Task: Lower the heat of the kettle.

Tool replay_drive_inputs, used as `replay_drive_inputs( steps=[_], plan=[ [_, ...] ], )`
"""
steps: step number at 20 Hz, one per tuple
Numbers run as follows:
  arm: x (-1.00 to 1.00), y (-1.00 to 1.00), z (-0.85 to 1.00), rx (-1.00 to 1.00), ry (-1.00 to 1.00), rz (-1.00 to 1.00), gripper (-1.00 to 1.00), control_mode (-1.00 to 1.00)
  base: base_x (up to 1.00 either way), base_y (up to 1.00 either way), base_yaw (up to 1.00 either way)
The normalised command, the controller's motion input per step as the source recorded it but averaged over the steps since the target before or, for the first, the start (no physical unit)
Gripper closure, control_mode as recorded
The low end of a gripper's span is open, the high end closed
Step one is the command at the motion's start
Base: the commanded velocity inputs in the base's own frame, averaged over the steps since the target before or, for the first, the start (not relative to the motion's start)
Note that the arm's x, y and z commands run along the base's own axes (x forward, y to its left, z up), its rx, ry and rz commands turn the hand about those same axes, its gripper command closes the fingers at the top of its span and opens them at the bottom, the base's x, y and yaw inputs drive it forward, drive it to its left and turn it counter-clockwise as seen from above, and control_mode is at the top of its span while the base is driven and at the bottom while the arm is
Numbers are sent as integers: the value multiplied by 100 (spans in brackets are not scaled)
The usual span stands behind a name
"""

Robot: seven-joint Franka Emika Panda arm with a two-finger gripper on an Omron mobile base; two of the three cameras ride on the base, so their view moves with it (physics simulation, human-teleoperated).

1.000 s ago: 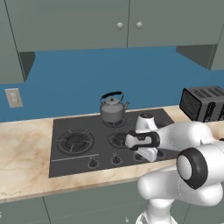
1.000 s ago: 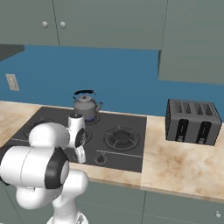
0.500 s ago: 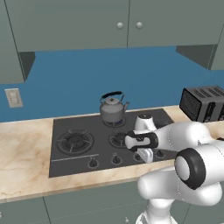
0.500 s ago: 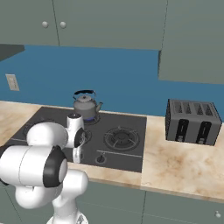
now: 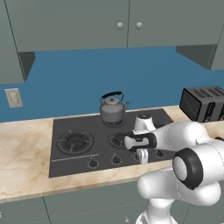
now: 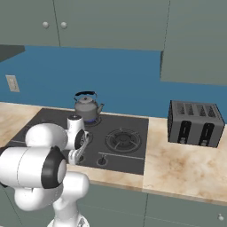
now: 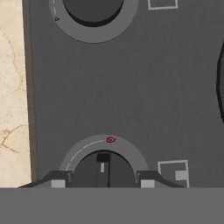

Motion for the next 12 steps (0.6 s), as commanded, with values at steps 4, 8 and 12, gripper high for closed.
replay_drive_inputs(
  steps=[4,8,12],
  plan=[
    [-9,0,-9,3,0,-33,100,-100,0,0,0],
    [-10,0,-11,2,0,-33,100,-100,0,0,0],
    [-10,0,-12,2,0,-32,100,-100,0,0,0]
  ],
)
